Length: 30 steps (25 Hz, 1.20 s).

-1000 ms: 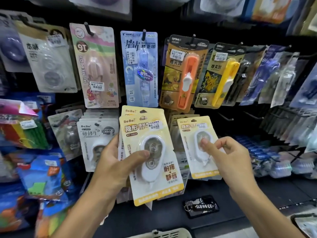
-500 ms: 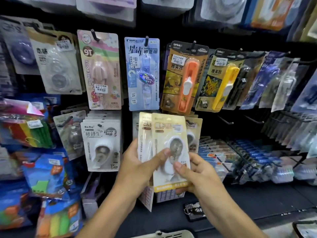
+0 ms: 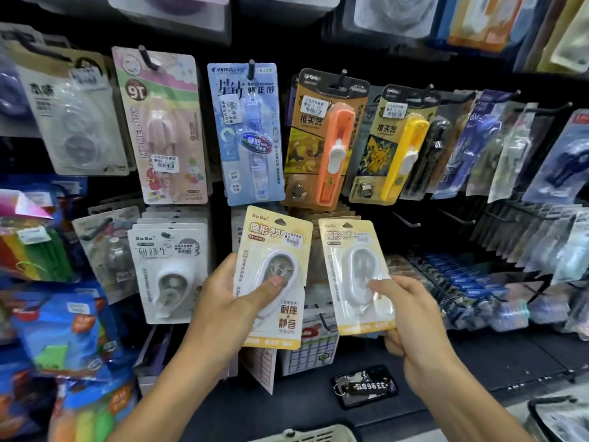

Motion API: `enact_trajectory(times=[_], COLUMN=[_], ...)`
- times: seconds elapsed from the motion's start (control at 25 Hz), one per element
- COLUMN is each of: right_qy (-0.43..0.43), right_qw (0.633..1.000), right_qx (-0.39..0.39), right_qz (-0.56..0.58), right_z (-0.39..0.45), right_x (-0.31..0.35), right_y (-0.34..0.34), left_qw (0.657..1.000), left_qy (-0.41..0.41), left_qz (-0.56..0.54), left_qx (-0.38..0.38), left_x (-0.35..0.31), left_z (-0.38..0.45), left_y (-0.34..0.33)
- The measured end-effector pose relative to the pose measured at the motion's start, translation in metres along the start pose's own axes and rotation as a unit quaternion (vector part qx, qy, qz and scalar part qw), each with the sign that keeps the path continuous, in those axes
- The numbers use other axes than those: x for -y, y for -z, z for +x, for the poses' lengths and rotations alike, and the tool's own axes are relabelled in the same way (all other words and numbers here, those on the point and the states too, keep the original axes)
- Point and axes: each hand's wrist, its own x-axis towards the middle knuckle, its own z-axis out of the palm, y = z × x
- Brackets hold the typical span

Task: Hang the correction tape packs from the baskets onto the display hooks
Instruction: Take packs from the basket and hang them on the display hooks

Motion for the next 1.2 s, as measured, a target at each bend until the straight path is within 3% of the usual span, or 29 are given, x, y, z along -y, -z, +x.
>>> enact_trajectory(times=[0.28, 0.48, 0.56, 0.6, 0.68, 0.72, 0.8, 0.96, 1.2], right_qy=[-0.012, 0.088, 0.123, 0.133, 0.124, 0.112, 0.092, 0.109, 0.182], right_qw=[0.998, 0.967, 0.970, 0.976, 0.986, 0.989, 0.992, 0.992, 0.968], right_qx=[0.050, 0.234, 0.204, 0.167, 0.099, 0.085, 0.081, 0.057, 0.010], right_qz=[0.036, 0.037, 0.043, 0.046, 0.048, 0.036, -0.001, -0.031, -0.172], right_z=[-0.005, -0.021, -0.017, -0.013, -0.001, 0.003, 0.008, 0.013, 0.048], right_x=[-0.003, -0.014, -0.015, -0.012, -0.006, -0.003, 0.000, -0.006, -0.028], right_y=[-0.005, -0.034, -0.042, -0.041, -0.029, -0.021, -0.008, 0.001, -0.029], left_qw=[1.000, 0.994, 0.982, 0.959, 0.857, 0.808, 0.750, 0.710, 0.704], left_qy=[-0.016, -0.044, -0.060, -0.087, -0.165, -0.186, -0.179, -0.198, -0.209], left_qz=[0.010, 0.088, 0.176, 0.268, 0.488, 0.559, 0.636, 0.676, 0.678], left_qx=[0.004, 0.036, 0.044, 0.032, -0.008, -0.021, -0.011, 0.017, 0.023], left_x=[-0.001, 0.007, 0.011, 0.015, 0.020, 0.022, 0.027, 0.033, 0.028], left_z=[-0.005, 0.000, 0.002, 0.005, 0.010, 0.012, 0.015, 0.015, 0.008], left_y=[-0.003, -0.026, -0.032, -0.028, -0.013, -0.005, 0.006, 0.012, 0.015])
